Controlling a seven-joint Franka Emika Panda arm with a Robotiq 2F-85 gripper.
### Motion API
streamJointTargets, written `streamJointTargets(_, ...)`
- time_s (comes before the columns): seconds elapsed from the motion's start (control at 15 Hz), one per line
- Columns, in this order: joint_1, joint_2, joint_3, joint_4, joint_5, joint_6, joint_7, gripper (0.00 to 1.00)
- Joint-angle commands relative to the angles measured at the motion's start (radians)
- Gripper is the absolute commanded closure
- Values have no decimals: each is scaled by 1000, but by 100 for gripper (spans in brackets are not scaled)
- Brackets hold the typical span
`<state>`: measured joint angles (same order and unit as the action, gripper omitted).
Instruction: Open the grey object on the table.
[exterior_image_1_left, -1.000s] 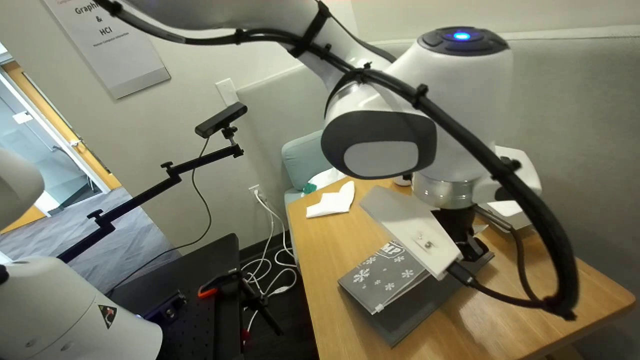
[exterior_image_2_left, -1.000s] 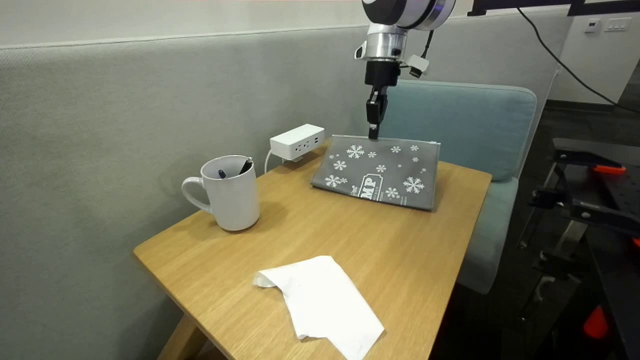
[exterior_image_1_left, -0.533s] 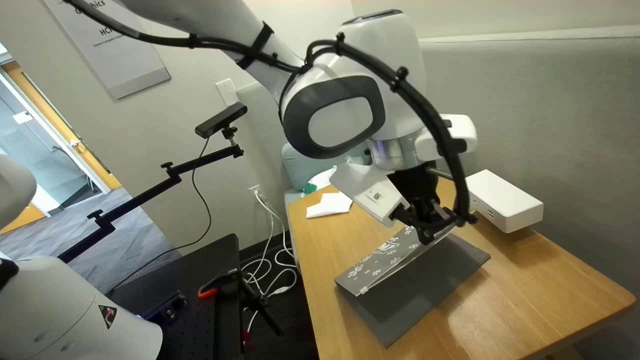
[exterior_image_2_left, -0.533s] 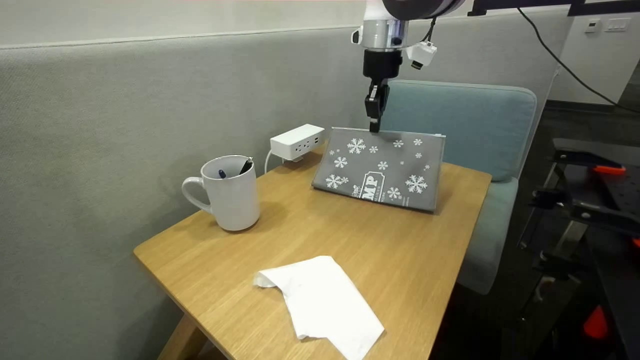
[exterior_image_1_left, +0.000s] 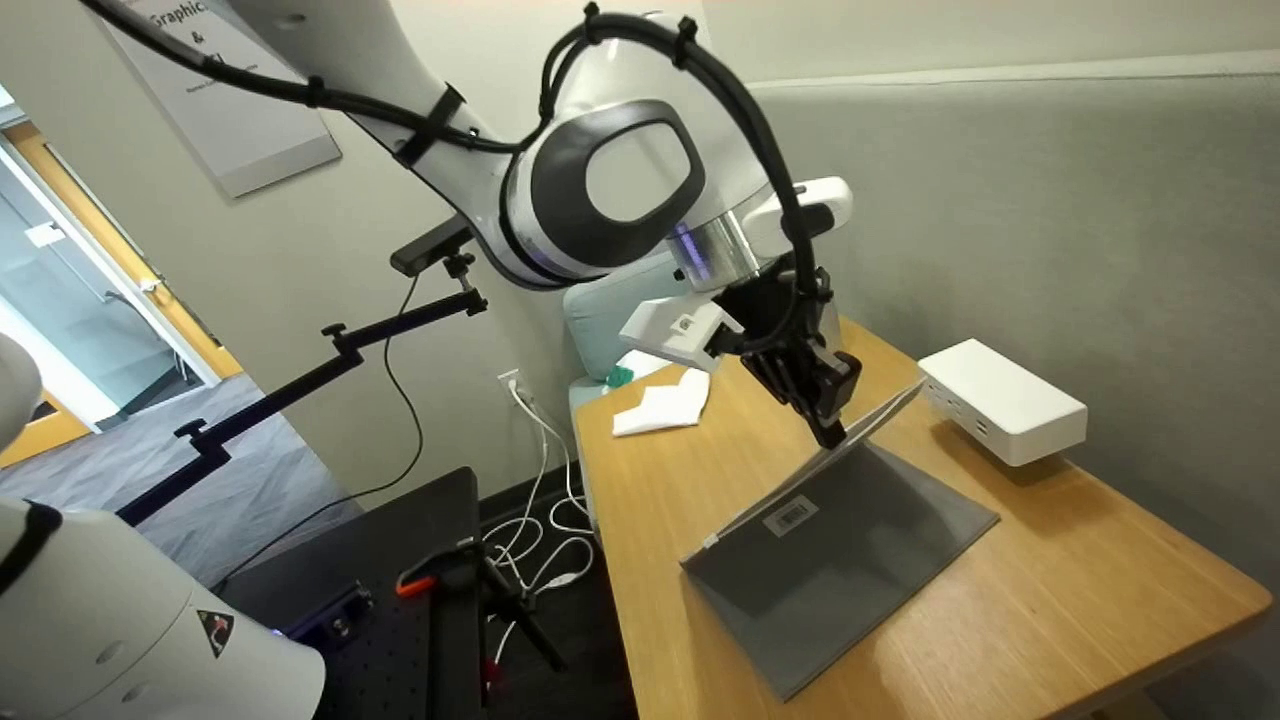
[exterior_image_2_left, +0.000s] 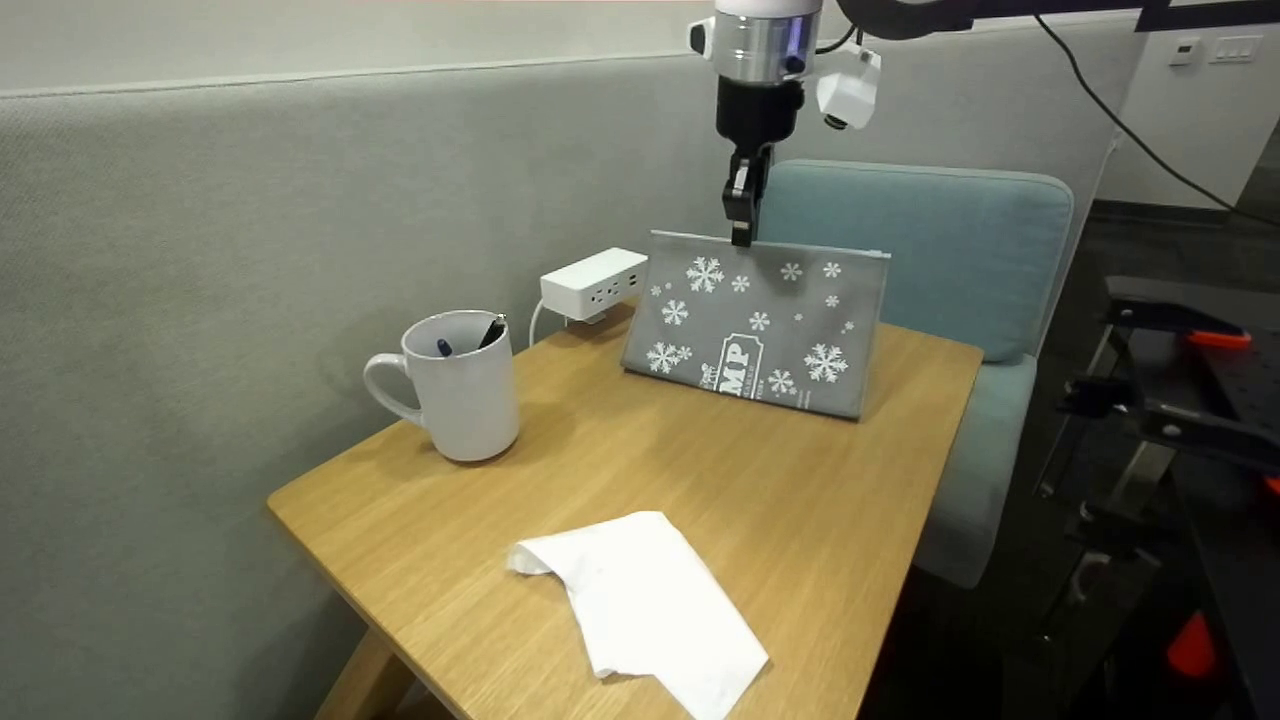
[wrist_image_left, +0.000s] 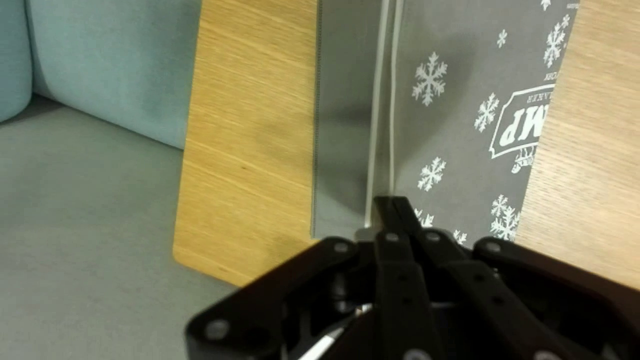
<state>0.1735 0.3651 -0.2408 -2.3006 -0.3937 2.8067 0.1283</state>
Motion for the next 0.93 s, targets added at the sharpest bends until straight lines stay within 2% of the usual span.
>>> streamJointTargets(0.0,69,-64,-34,-52,-122,-6,110,100)
streamJointTargets(0.33,98,-97,-8,-74,-235,-24,196,100)
streamJointTargets(0.67,140,-133,-18,-113,-251,-28,190,100)
streamJointTargets(0.87,166,-165,-56,-122,-306,-21,255,100)
